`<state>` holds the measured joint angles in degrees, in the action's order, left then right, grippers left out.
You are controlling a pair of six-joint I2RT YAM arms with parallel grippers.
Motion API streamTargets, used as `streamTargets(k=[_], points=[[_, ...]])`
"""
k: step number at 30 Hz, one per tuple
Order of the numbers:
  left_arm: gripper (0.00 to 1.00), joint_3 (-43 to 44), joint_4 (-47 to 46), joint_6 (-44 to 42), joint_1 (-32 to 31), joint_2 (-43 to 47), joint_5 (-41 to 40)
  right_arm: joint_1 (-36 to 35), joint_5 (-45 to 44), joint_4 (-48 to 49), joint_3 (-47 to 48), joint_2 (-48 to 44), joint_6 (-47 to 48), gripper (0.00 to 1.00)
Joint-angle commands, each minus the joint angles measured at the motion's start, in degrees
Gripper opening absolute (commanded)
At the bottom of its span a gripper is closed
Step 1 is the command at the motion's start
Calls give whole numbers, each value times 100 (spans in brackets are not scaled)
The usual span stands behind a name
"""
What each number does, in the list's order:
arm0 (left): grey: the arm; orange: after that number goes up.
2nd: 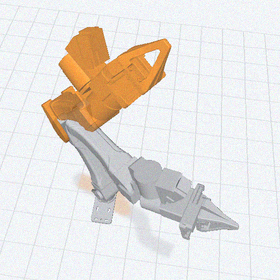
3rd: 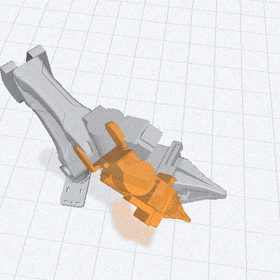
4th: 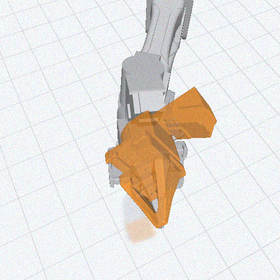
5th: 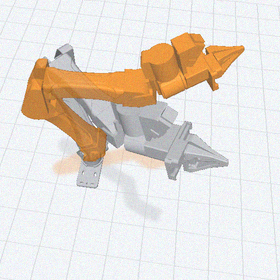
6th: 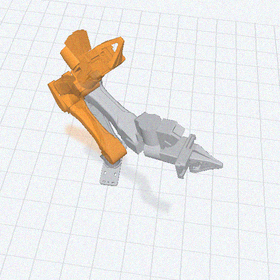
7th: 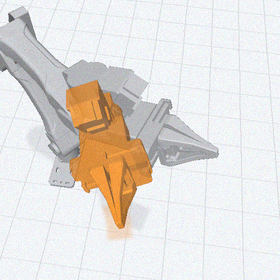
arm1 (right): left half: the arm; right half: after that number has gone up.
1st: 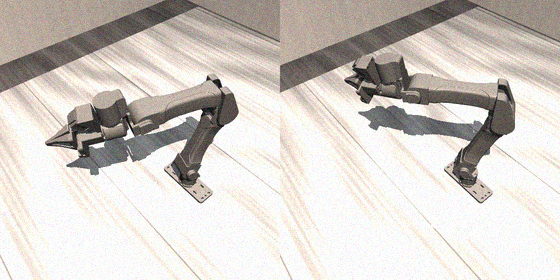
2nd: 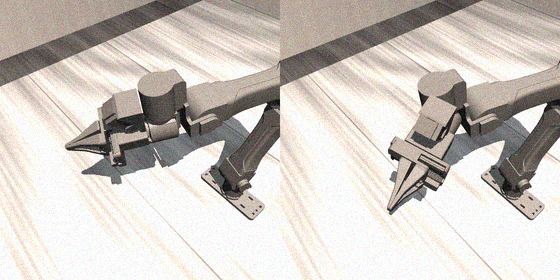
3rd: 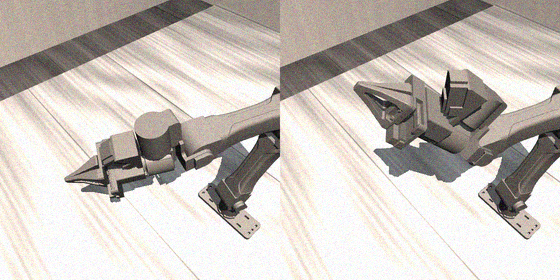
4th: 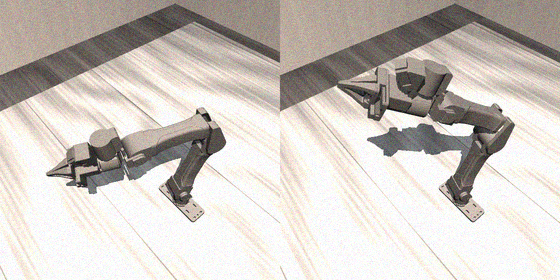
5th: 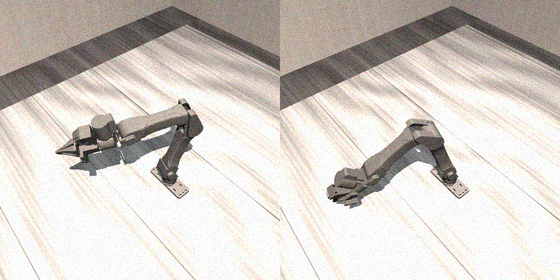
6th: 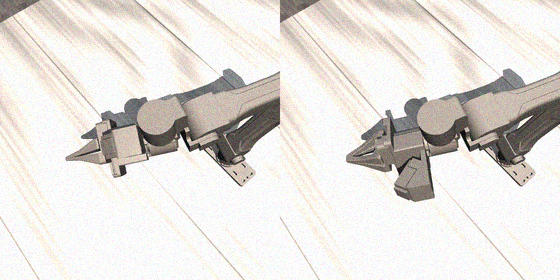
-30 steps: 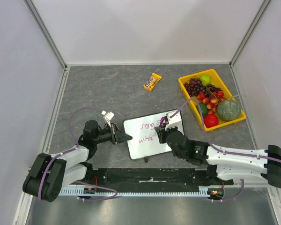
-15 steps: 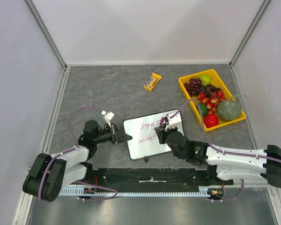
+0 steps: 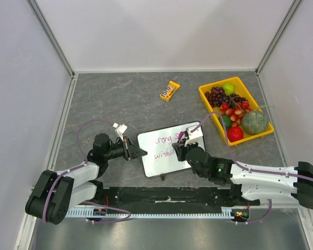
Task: Write a sentence on the whiteboard
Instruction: Write on the whiteboard marker without the cap.
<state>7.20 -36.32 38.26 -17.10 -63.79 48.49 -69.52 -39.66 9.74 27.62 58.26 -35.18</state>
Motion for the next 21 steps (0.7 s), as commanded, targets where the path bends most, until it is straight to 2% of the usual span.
streamTargets(k=[1, 12, 21], points=[[2, -87, 265, -231, 40, -28, -331, 26, -68, -112, -29, -51, 55, 0], [2, -87, 265, -231, 40, -37, -331, 26, -50, -95, 385, -403, 266, 0], [2, -96, 257, -231, 40, -11, -314, 52, -288, -25, 587, 1, 336, 0]])
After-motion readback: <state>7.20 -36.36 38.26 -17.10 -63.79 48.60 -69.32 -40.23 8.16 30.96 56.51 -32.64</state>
